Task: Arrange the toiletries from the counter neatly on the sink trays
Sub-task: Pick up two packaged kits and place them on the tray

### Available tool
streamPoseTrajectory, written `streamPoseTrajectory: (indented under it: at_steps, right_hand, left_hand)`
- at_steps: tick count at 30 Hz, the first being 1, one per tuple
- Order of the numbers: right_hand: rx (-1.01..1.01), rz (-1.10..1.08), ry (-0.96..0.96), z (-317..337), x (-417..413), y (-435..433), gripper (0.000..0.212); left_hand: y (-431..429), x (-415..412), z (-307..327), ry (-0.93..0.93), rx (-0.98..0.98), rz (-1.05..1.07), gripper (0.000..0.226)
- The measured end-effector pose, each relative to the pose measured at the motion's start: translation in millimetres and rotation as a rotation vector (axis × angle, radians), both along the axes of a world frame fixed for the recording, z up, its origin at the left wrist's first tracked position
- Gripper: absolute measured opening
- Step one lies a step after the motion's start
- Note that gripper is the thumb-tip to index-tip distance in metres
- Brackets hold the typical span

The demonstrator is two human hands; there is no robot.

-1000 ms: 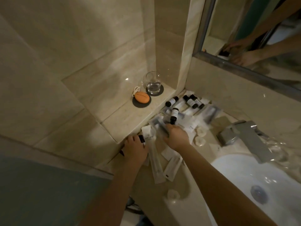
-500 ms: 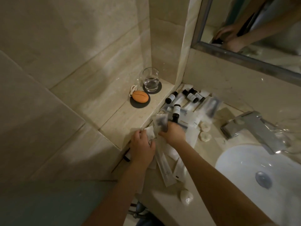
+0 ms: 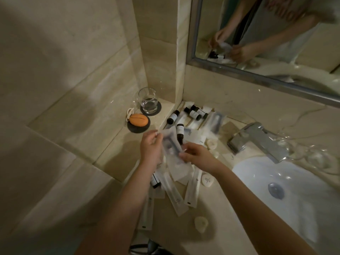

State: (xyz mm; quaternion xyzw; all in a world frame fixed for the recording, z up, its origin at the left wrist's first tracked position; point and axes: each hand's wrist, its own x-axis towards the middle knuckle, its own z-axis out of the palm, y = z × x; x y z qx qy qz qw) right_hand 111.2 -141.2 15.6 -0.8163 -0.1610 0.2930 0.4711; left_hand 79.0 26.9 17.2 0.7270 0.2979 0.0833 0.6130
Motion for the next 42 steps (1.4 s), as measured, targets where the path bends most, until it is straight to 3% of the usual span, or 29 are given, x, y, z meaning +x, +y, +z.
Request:
streamPoseTrajectory:
  at_steps: [3, 6, 12, 18, 23, 31, 33, 37, 42]
  right_hand:
    - [-0.184, -0.171, -0.121, -11.3, 27.4, -6.9, 0.026]
    - [-0.388, -0.226, -0.274, -21.8, 64.5, -0.2, 0.039]
    - [-0.75, 0.155, -0.364, -38.2, 110.6, 36.9, 0.045]
    - [-0.822, 0.225, -0.302, -39.7, 125.3, 53.2, 0.038]
    - [-0.695, 0.253, -0.226, -34.0, 135.0, 51.6, 0.03]
    - [-0.57, 0.046, -0.376, -5.1, 115.1, 19.3, 0.02]
    - [-0.392, -0.087, -0.327, 3.5, 97.3, 10.7, 0.018]
    - [0.163, -0.346, 0.037, 19.7, 22.2, 1.6, 0.019]
    - [0.474, -0.492, 0.255, 12.3, -53.7, -9.9, 0.025]
  left_hand:
    - [9.0, 4.6, 5.2, 0.034, 0.101, 0.051, 0.026]
    - [17.7, 9.2, 5.3, 0.03, 0.124, 0.094, 0.024]
    - [26.7, 16.8, 5.2, 0.027, 0.092, 0.101, 0.021]
    - [29.1, 23.7, 6.3, 0.085, 0.102, 0.094, 0.022]
    - [29.1, 27.1, 7.8, 0.082, 0.147, 0.098, 0.021]
    - [22.2, 22.1, 21.6, 0.022, 0.195, 0.106, 0.019]
    - [18.3, 17.9, 26.4, -0.003, 0.175, 0.101, 0.019]
    - [6.9, 5.5, 34.1, -0.033, 0.111, 0.1, 0.022]
    - [-22.9, -5.2, 44.5, -0.061, -0.07, 0.12, 0.023]
